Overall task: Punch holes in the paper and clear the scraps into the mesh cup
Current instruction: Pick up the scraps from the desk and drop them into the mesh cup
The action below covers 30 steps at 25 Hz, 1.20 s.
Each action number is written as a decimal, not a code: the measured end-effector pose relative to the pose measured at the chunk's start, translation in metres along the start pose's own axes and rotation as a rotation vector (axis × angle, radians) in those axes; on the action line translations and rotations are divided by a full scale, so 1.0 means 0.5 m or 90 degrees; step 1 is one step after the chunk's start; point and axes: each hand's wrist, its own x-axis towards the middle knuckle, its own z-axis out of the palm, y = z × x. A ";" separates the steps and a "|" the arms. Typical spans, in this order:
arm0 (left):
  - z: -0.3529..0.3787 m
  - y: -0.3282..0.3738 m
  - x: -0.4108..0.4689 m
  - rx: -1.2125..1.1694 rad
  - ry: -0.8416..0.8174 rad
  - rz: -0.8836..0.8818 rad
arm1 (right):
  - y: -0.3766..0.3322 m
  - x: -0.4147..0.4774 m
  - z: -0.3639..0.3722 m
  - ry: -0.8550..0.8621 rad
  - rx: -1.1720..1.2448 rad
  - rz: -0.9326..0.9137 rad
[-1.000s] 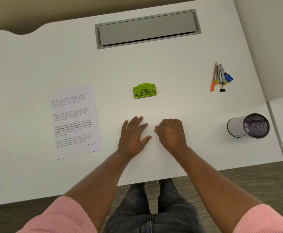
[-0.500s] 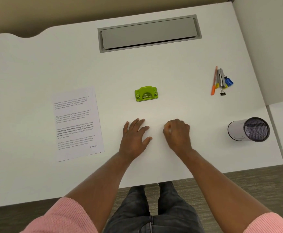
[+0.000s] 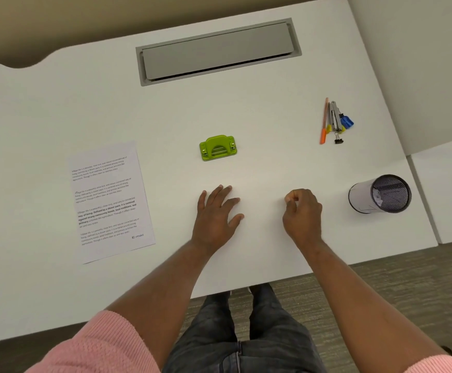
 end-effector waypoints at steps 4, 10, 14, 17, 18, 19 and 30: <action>0.006 0.050 0.026 0.007 -0.033 0.027 | -0.006 0.002 -0.037 0.053 0.030 -0.019; 0.020 0.198 0.126 0.000 -0.086 0.128 | -0.002 0.018 -0.148 0.172 0.052 -0.076; 0.045 0.319 0.192 -0.006 -0.126 0.203 | 0.043 0.032 -0.233 0.224 0.021 -0.042; 0.075 0.415 0.227 -0.022 -0.156 0.263 | 0.101 0.042 -0.289 0.239 -0.029 0.019; 0.084 0.444 0.236 -0.031 -0.163 0.278 | 0.121 0.046 -0.305 0.238 -0.051 0.039; 0.094 0.468 0.244 -0.041 -0.166 0.288 | 0.139 0.050 -0.317 0.237 -0.078 0.052; 0.140 0.537 0.267 -0.077 -0.179 0.275 | 0.210 0.072 -0.351 0.261 -0.135 -0.009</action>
